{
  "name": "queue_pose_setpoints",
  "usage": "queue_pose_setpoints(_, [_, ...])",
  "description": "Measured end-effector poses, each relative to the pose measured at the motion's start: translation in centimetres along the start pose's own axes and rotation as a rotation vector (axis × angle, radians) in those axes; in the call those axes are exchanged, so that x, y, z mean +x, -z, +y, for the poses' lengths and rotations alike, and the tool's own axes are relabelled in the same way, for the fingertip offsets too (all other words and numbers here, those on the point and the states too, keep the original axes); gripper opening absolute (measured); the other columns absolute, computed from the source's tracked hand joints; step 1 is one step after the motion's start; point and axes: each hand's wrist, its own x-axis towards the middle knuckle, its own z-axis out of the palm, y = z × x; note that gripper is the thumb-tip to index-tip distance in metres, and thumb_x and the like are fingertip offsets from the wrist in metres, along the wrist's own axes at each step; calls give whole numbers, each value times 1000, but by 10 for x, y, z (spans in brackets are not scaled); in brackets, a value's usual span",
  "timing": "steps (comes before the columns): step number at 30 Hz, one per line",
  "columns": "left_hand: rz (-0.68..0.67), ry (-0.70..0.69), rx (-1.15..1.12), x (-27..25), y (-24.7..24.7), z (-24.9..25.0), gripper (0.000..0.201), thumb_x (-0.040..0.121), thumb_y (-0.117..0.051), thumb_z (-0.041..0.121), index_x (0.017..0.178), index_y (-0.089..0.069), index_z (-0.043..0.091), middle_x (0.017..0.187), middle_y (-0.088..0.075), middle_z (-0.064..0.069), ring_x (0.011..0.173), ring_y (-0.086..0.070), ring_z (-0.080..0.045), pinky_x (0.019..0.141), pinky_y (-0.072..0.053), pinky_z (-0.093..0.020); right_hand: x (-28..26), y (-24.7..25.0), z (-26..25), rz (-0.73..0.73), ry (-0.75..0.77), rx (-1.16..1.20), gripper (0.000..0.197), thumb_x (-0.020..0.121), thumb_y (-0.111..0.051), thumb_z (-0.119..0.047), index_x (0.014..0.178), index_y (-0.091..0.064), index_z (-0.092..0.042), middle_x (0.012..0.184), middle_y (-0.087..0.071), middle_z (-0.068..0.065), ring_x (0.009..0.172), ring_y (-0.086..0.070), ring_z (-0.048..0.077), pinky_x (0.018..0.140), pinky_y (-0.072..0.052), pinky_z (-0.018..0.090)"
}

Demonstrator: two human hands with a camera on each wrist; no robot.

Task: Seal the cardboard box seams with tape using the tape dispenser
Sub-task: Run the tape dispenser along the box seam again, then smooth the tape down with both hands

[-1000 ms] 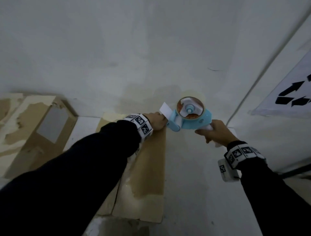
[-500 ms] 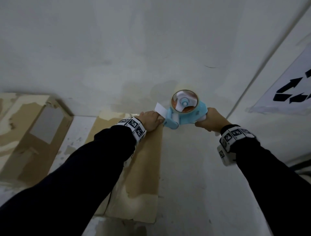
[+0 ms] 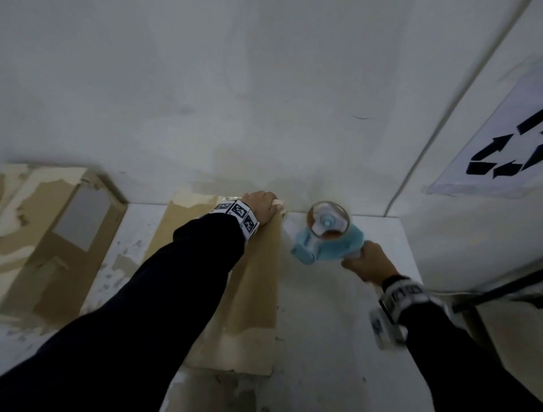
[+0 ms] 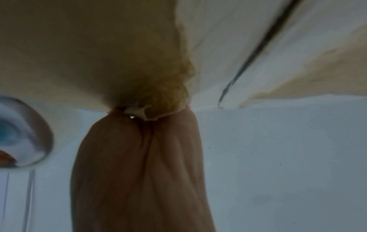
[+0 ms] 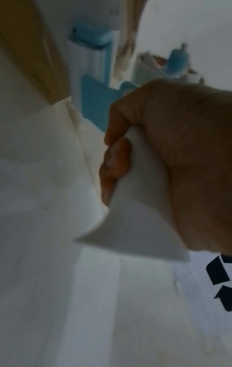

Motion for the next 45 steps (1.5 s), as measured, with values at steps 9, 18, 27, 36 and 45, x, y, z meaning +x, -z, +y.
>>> queue_pose_setpoints(9, [-23,-32,-17,3,4,-6,47,100,-28,38,135,-38,9,137,-45,-17,125,-43,-32,104,-31,-40,-12,-14,35,76,-305,548,7,78,-62,0,75,-56,2,44,-51,12,44,-49,24,53,-45,33])
queue_pose_setpoints(18, [7,-56,-12,-5,-1,-5,47,100,-29,38,138,-35,11,140,-43,-15,130,-40,-29,108,-27,-41,2,-69,-3,-64,-458,736,12,76,-57,1,84,-48,1,48,-47,13,36,-50,25,48,-51,32])
queue_pose_setpoints(27, [9,-136,-349,-48,25,-36,59,98,-34,39,149,-14,16,154,-11,-9,141,-22,-25,114,-22,-34,-2,-79,-14,-144,-392,91,76,87,-57,-49,146,-35,-8,148,-40,17,131,-44,33,109,-36,37])
queue_pose_setpoints(36, [197,128,-452,-83,46,-141,49,99,-35,32,143,-32,9,148,-29,-16,136,-33,-29,111,-25,-34,-8,-38,-104,235,156,-504,47,96,-41,-49,73,-53,-10,79,-56,12,86,-65,30,65,-42,30])
queue_pose_setpoints(45, [70,98,-537,-82,25,-181,41,102,-28,24,140,-37,12,147,-37,-10,135,-34,-24,108,-28,-32,10,-86,-179,-161,484,-588,52,103,-28,-33,150,-21,-10,154,-27,11,142,-23,26,117,-15,45])
